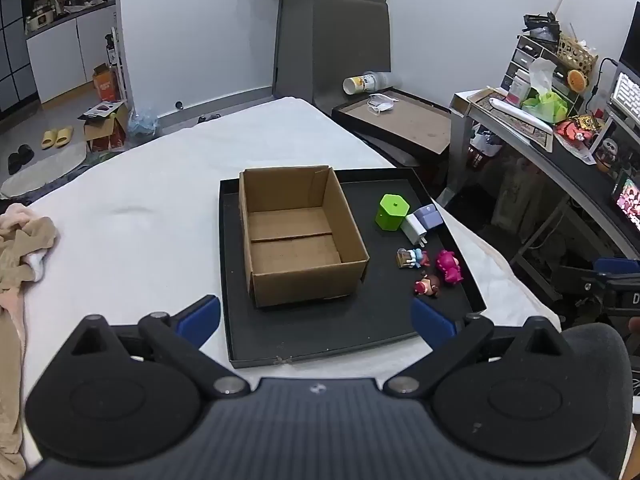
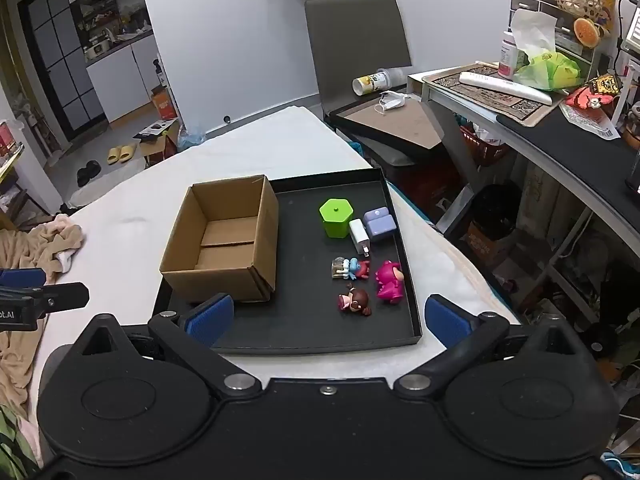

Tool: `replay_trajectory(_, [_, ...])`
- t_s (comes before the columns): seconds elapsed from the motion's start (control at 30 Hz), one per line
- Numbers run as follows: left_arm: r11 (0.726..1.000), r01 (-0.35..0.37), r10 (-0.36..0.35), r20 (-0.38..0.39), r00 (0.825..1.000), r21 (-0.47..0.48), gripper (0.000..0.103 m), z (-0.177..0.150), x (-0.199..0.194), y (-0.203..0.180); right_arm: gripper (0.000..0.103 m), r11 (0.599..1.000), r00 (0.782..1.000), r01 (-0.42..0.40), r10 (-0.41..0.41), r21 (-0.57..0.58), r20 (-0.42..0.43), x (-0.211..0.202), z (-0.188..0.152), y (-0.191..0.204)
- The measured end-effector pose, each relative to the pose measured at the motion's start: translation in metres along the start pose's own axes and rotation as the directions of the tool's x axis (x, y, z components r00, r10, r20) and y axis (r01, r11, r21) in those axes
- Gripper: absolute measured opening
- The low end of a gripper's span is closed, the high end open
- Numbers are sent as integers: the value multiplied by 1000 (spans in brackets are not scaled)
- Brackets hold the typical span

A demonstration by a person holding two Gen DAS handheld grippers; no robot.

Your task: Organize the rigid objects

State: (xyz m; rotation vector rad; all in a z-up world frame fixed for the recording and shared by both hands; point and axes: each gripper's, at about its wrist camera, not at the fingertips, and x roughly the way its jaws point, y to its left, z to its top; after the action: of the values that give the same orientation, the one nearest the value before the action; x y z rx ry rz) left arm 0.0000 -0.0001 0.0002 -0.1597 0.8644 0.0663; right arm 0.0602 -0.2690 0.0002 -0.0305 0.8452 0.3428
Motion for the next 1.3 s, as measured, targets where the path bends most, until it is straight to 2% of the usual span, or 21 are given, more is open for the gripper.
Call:
replay_trajectory(0.37, [1000,-4,4,1,1000,3,101,3,-7,-12,103,1000,1000,18,-18,3,6,-5,-3,3])
replay_trajectory(0.53, [1000,18,-18,5,1000,11,101,0,-7,-5,103,1000,1000,16,-16,10,8,-8,-2,-3])
replay_trajectory(0.97, [1000,17,-18,9,1000,23,101,4,-8,-6,103,999,999,41,-42,35,9,-8,-5,-2])
replay_trajectory(1.3, [1000,16,-16,5,1000,21,101,1,-6,-6,103,999,999,31,-32,32,12,-10,-3,-3])
